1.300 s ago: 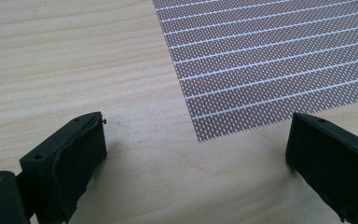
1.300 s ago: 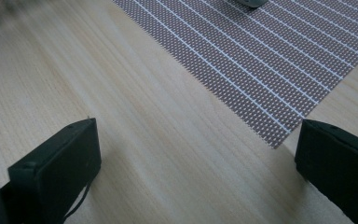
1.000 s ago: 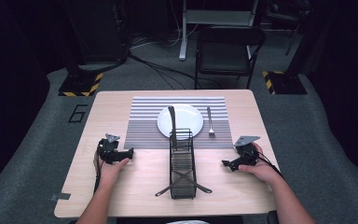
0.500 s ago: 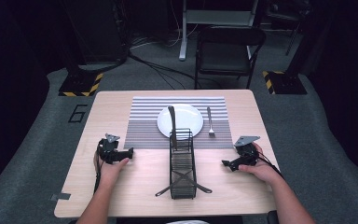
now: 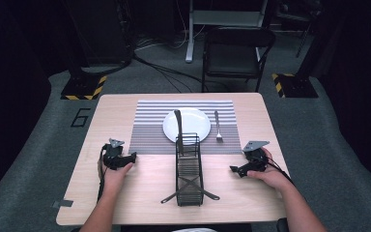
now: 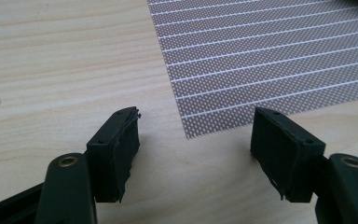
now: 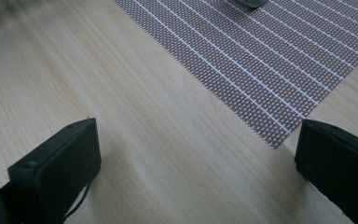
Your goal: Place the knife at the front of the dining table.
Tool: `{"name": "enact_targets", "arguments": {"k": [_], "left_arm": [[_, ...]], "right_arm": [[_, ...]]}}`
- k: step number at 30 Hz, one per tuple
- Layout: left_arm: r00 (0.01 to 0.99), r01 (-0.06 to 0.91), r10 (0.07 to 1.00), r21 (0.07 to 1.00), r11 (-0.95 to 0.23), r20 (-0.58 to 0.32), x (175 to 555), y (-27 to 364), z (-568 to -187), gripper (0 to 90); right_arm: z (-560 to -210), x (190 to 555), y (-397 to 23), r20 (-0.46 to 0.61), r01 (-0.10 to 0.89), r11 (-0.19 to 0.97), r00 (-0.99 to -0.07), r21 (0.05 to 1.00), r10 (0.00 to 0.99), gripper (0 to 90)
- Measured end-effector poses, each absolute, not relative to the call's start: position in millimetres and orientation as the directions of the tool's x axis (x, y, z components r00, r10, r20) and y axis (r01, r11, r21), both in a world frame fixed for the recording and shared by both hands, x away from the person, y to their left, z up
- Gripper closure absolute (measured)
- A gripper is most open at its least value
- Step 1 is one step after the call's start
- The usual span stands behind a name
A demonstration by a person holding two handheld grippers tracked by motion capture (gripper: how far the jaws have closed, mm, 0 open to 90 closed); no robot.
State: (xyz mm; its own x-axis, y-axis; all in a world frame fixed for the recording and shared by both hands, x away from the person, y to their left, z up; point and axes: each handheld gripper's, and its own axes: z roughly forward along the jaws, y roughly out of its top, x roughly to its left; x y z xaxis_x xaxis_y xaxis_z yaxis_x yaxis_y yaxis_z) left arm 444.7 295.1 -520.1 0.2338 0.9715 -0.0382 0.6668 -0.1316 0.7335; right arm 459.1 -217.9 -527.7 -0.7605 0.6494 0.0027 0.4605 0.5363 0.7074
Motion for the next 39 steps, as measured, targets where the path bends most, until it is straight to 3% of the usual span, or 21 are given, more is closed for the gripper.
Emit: {"name": "enact_targets", "arguments": {"k": [10, 22, 28, 29, 39], "left_arm": [[0.258, 0.651, 0.957, 0.755, -0.073, -0.130, 434, 289, -499, 37.4], [0.306, 0.631, 0.948, 0.765, -0.130, -0.091, 425, 277, -482, 37.6], [0.333, 0.644, 0.937, 0.752, -0.140, -0.110, 422, 271, -473, 40.6], [0.341, 0.651, 0.933, 0.745, -0.145, -0.116, 420, 268, -470, 44.3], [0.414, 0.637, 0.900, 0.751, -0.177, -0.139, 419, 250, -452, 45.9]], "right_arm": [[-528, 459, -218, -0.001, 0.457, 0.543, -0.765, 0.705, 0.645, 0.0], [-528, 460, -218, -0.001, 0.456, 0.543, -0.765, 0.705, 0.644, 0.0], [-528, 459, -218, 0.003, 0.461, 0.541, -0.763, 0.704, 0.647, 0.0], [-528, 459, -218, 0.003, 0.461, 0.541, -0.763, 0.703, 0.647, 0.0], [-528, 459, -218, 0.003, 0.461, 0.541, -0.763, 0.703, 0.647, 0.0]]}}
